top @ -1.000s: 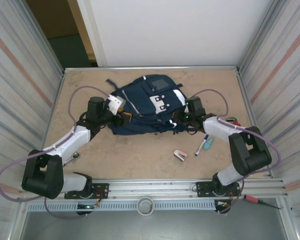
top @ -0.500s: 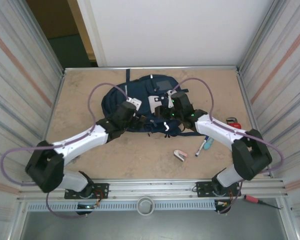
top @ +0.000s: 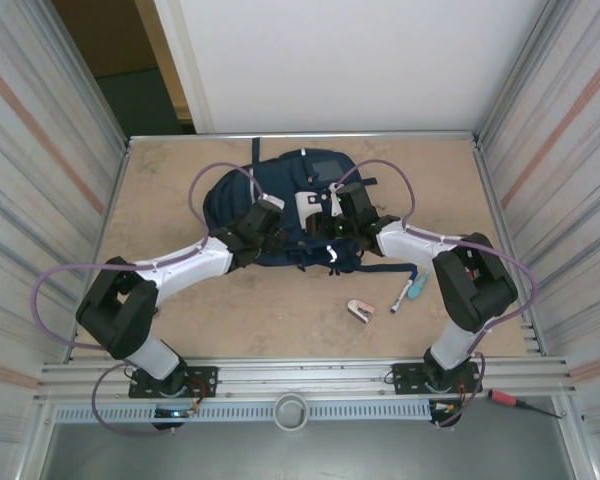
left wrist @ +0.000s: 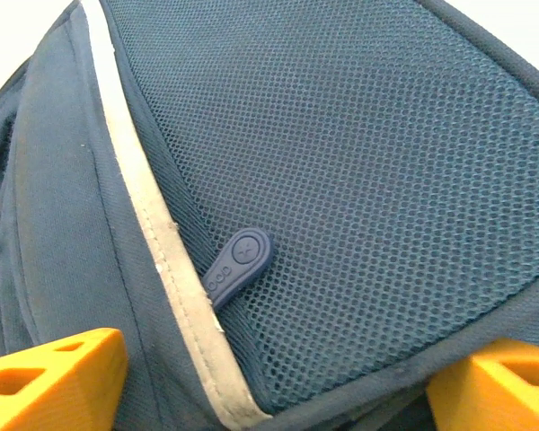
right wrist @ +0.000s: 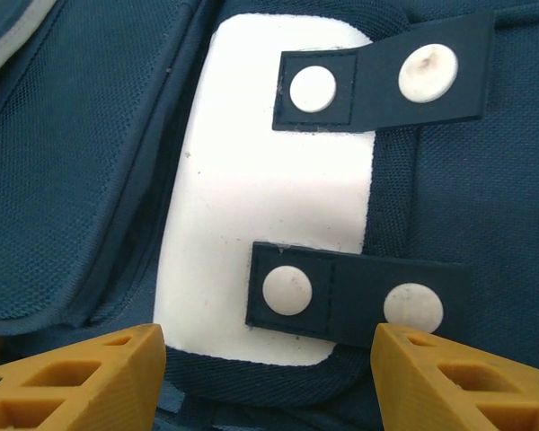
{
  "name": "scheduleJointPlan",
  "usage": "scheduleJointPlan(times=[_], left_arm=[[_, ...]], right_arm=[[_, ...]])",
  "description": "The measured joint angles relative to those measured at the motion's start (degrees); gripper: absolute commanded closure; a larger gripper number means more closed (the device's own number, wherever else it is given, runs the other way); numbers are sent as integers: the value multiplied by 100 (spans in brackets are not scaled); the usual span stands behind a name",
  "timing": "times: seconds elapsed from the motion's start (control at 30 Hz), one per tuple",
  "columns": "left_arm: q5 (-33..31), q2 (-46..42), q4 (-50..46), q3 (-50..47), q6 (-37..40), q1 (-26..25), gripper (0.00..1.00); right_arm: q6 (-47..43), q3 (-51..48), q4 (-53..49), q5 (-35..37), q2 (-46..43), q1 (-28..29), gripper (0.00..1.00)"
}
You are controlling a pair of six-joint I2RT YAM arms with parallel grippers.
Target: Pack books, pencil case, and school supplies into a backpack
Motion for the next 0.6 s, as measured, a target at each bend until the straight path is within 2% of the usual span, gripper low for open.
scheduleJointPlan(times=[0.3,0.6], left_arm=[[494,-474,-87,-258,-175,295,39],[933,-597,-256,-417,-323,588,38]], right_arm=[[-2,0,81,-15,111,-9,39],[-11,22,50,-15,144,-11,39]])
